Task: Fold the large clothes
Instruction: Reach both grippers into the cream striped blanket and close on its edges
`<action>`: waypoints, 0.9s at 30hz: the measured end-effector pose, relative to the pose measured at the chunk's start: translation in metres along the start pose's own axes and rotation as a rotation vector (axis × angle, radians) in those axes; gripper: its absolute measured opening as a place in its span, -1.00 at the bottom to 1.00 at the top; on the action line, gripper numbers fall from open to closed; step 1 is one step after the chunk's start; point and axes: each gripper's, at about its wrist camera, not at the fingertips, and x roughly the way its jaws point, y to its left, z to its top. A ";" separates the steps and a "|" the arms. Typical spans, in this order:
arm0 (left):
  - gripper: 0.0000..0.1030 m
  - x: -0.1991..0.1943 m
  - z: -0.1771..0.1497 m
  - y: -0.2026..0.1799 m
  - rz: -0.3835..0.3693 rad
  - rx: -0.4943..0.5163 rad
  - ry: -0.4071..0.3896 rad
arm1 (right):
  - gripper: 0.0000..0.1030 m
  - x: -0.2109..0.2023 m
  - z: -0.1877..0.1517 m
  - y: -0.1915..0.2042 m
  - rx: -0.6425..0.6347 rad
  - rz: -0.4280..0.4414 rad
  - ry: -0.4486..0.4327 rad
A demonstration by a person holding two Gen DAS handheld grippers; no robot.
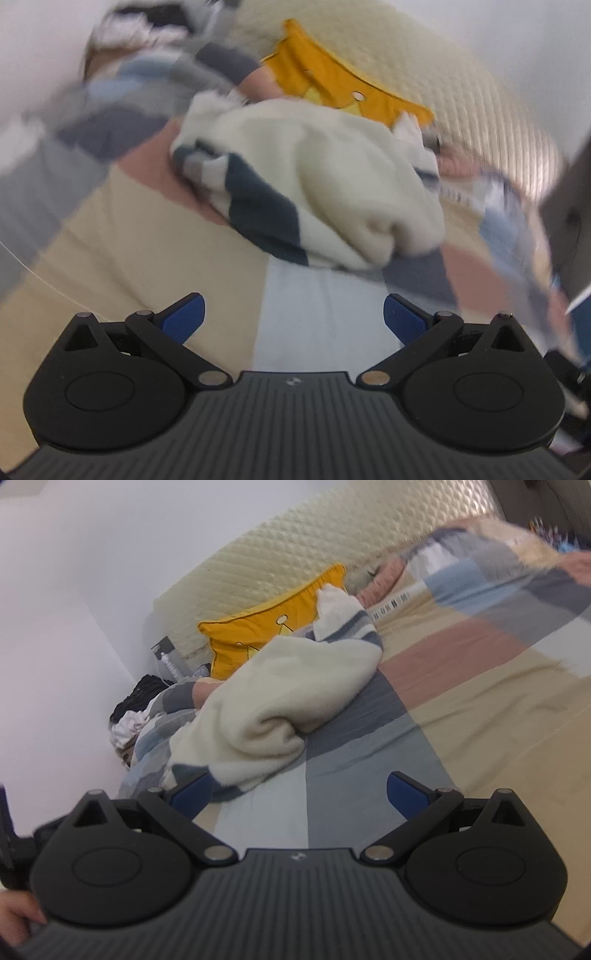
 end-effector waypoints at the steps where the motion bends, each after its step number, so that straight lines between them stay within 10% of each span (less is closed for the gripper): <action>1: 1.00 0.011 0.005 0.010 -0.018 -0.052 0.004 | 0.99 0.009 0.005 -0.003 0.021 0.013 0.008; 9: 1.00 0.107 0.028 0.065 -0.146 -0.334 0.056 | 0.99 0.106 0.029 -0.026 0.202 0.068 0.039; 21: 1.00 0.191 0.046 0.093 -0.282 -0.426 -0.022 | 1.00 0.252 0.030 -0.057 0.410 0.128 0.055; 24: 0.90 0.208 0.056 0.098 -0.285 -0.436 -0.006 | 0.63 0.270 0.038 -0.056 0.384 0.122 0.021; 27: 0.11 0.219 0.064 0.100 -0.229 -0.403 0.020 | 0.00 0.286 0.049 -0.056 0.368 0.102 0.013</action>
